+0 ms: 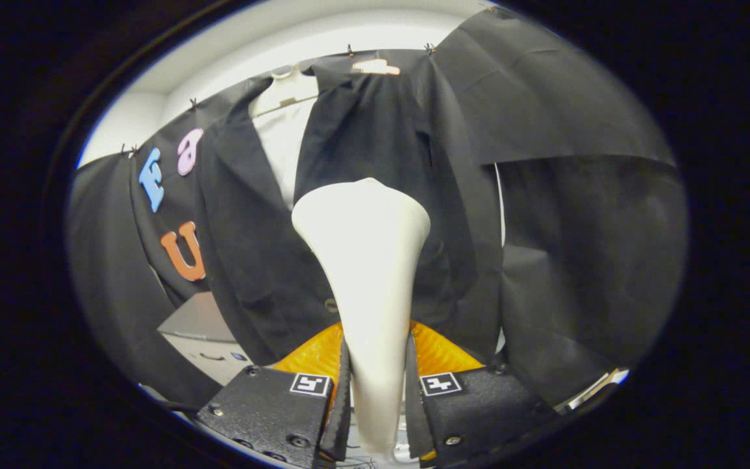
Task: Iron the clothes twice with a garment steamer, once on the left side and once on the right side.
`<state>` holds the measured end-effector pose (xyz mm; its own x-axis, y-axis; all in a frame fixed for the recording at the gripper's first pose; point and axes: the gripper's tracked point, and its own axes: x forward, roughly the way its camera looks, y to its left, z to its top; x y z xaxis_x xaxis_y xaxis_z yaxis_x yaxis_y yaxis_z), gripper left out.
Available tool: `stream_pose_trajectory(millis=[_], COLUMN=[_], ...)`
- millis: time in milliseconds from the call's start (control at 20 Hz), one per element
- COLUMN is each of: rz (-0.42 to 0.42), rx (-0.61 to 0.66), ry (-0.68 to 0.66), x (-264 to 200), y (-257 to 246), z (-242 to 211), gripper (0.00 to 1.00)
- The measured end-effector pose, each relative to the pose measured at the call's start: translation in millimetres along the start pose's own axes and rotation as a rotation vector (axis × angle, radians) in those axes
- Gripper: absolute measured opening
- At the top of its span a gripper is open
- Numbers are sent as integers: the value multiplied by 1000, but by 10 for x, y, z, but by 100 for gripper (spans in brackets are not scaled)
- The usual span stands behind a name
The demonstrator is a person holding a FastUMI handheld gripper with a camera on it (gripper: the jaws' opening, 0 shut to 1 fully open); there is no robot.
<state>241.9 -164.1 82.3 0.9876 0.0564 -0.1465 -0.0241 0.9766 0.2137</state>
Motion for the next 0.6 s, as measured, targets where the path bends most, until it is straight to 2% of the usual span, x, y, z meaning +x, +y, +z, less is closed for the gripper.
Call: stream_pose_trajectory(millis=[150, 300, 450, 600], rz=[51, 71, 67, 38], rx=[-2, -3, 3, -25], ry=[-56, -88, -124, -135], x=[164, 320, 453, 605], y=[-17, -16, 48, 123], z=[640, 1088, 1415, 1521], gripper=[37, 37, 37, 37])
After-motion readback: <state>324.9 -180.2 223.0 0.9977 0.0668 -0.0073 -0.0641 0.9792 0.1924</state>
